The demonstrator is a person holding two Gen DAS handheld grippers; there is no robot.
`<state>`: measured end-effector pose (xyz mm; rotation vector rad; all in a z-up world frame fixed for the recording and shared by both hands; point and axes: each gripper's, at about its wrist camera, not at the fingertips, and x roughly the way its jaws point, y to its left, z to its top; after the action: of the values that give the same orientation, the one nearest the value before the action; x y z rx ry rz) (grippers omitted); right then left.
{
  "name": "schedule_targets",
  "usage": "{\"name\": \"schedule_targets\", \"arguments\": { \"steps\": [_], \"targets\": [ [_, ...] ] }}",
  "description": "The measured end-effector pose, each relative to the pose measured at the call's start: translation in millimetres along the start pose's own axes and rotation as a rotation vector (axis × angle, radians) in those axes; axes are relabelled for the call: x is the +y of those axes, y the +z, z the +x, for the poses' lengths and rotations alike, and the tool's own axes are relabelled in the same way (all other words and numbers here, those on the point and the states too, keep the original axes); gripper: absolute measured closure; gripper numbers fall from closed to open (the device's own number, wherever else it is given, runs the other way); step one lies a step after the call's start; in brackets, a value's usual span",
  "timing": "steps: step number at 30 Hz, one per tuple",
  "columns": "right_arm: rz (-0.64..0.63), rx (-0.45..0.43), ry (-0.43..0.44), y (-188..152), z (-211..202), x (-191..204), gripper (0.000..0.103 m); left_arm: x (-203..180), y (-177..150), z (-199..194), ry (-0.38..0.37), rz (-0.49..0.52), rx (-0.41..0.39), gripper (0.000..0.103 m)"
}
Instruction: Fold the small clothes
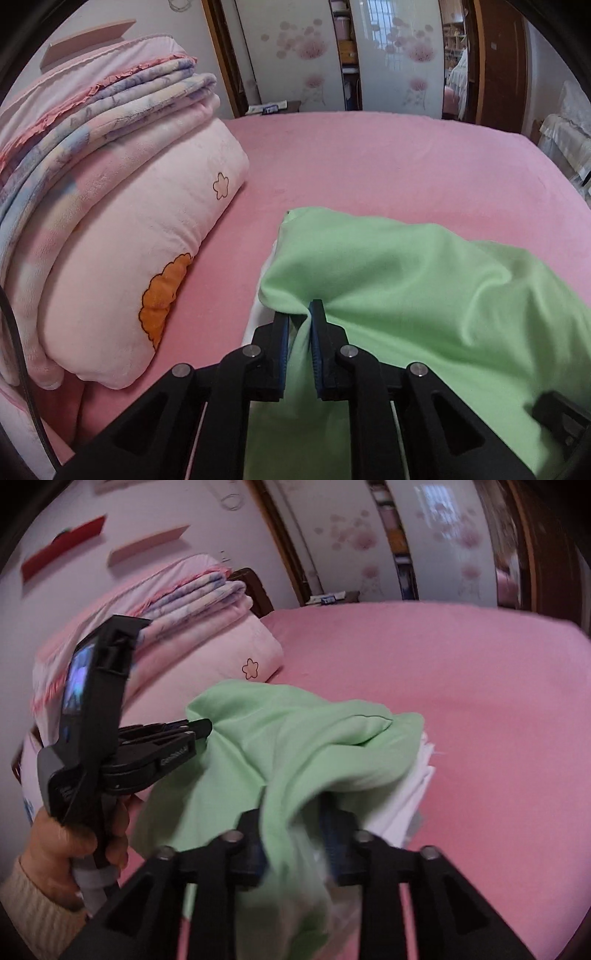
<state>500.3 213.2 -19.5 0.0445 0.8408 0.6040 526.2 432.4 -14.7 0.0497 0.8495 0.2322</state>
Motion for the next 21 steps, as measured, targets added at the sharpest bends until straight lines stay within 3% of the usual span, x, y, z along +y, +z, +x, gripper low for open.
{"name": "schedule_targets", "arguments": {
  "steps": [3, 8, 11, 15, 21],
  "targets": [
    [0.021, 0.042, 0.126, -1.0, -3.7, -18.3, 0.041, 9.8, -4.1, -11.2, -0.049, -0.039, -0.023, 0.092],
    [0.221, 0.070, 0.260, 19.0, 5.8, -66.9, 0.039, 15.6, -8.3, -58.8, -0.081, -0.028, -0.109, 0.090],
    [0.295, 0.093, 0.306, 31.3, 18.3, -81.5, 0.037, 15.0, -14.0, -85.9, -0.158, -0.038, -0.161, 0.079],
    [0.440, 0.186, 0.451, 39.8, 49.8, -90.8, 0.035, -5.6, -34.4, -84.8, -0.230, -0.010, -0.106, 0.076],
    [0.480, 0.230, 0.538, 43.6, 56.3, -84.3, 0.033, -33.6, -67.4, -51.9, -0.200, 0.059, -0.019, 0.076]
  ]
}}
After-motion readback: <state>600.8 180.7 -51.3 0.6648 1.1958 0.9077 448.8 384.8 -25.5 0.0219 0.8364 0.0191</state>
